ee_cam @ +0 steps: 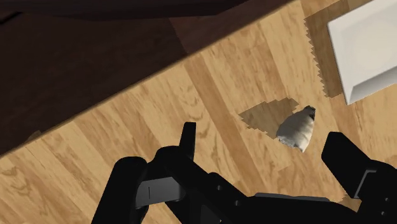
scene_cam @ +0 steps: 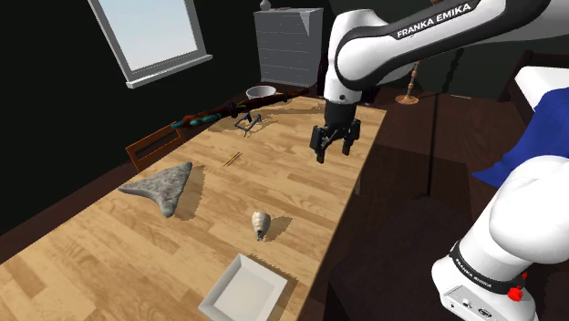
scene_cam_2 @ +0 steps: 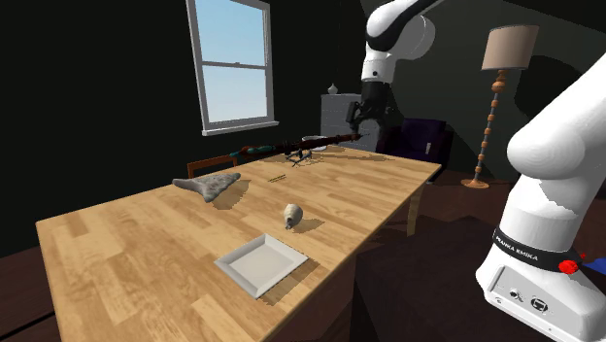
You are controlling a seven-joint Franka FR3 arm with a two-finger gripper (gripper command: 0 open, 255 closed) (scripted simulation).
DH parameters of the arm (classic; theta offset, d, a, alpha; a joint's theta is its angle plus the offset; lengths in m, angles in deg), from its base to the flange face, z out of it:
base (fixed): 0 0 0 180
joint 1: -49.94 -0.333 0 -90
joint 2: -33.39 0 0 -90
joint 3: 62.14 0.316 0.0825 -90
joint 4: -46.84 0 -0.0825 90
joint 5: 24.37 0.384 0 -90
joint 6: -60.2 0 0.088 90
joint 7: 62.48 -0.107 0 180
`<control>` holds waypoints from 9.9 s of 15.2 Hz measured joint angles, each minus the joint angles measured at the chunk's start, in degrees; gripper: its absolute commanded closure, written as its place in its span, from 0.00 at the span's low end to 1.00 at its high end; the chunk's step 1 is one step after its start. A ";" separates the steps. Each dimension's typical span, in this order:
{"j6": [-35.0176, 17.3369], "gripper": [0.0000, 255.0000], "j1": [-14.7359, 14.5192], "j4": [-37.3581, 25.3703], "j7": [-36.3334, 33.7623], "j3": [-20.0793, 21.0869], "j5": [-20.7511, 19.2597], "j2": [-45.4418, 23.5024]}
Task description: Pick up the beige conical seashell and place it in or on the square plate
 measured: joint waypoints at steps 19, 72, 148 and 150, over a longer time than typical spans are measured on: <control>-27.50 0.00 -6.11 -15.60 -13.44 7.24 -1.66 -40.56; -30.31 1.00 -14.87 -34.82 -28.20 -0.59 -9.23 -63.40; -34.51 0.00 -31.61 -25.44 -51.33 3.84 -11.75 -55.33; -32.00 0.00 -31.00 -25.25 -51.08 4.25 -11.26 -52.61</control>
